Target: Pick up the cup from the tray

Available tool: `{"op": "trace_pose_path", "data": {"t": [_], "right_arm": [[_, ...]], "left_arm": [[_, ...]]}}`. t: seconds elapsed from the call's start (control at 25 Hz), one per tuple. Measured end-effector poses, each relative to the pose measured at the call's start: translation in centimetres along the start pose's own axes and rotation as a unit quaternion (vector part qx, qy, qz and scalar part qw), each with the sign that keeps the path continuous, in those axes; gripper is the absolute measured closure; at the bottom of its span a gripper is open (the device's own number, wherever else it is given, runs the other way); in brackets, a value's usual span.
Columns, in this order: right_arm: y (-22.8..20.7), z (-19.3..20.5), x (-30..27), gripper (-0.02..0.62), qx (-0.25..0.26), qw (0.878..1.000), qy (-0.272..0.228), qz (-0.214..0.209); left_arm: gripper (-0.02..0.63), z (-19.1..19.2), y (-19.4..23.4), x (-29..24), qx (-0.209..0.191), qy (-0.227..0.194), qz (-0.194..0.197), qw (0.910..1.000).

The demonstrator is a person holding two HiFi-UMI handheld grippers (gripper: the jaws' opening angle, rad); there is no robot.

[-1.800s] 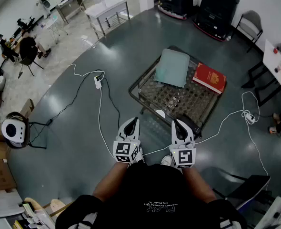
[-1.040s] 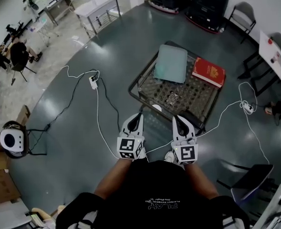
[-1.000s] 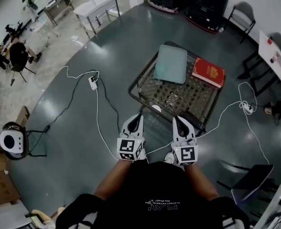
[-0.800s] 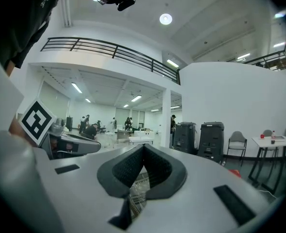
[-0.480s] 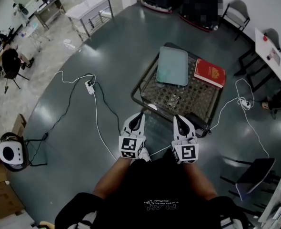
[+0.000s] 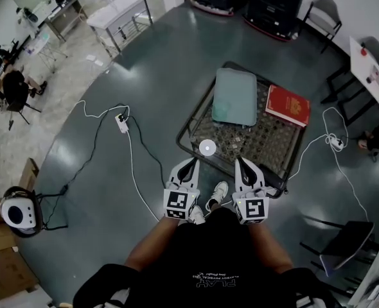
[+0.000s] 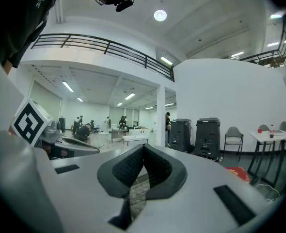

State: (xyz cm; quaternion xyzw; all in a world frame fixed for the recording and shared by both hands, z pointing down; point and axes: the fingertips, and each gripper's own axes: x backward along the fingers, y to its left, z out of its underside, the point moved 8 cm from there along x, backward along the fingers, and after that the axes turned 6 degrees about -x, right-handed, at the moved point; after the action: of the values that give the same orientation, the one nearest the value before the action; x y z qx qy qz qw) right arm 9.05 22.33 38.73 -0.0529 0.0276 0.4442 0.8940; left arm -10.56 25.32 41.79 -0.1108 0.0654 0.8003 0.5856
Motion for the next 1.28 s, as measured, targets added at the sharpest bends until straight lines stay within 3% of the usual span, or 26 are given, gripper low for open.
{"op": "trace_pose_path", "data": {"t": [0.16,0.32,0.48,0.84,1.0,1.28], "right_arm": [[-2.1,0.0,-2.7,0.588,-0.005,1.0,0.005,-0.004],[-4.5,0.4,-5.0,0.588,-0.016,1.0,0.016,-0.006],[-6.6,0.8,-7.0,0.588,-0.027,0.999,0.021,-0.014],[-8.2,1.7,-11.0,0.588,-0.035,0.999,0.03,-0.02],[-8.7,2.7,-12.5,0.588,-0.034,0.998,0.052,-0.01],[-8.7,3.9,-15.2,0.588,-0.05,0.996,0.067,0.021]], "left_arm": [[0.6,-0.2,1.0,-3.6,-0.017,0.007,0.006,0.9998],[0.6,-0.5,1.9,-7.1,0.005,0.023,0.005,0.9997],[0.6,-0.5,2.1,-10.0,-0.017,0.037,-0.002,0.9992],[0.6,1.0,3.8,-14.4,-0.033,0.06,-0.001,0.9976],[0.6,2.3,4.7,-16.7,-0.006,0.066,0.013,0.9977],[0.596,4.2,5.9,-20.4,-0.042,0.078,0.059,0.9943]]}}
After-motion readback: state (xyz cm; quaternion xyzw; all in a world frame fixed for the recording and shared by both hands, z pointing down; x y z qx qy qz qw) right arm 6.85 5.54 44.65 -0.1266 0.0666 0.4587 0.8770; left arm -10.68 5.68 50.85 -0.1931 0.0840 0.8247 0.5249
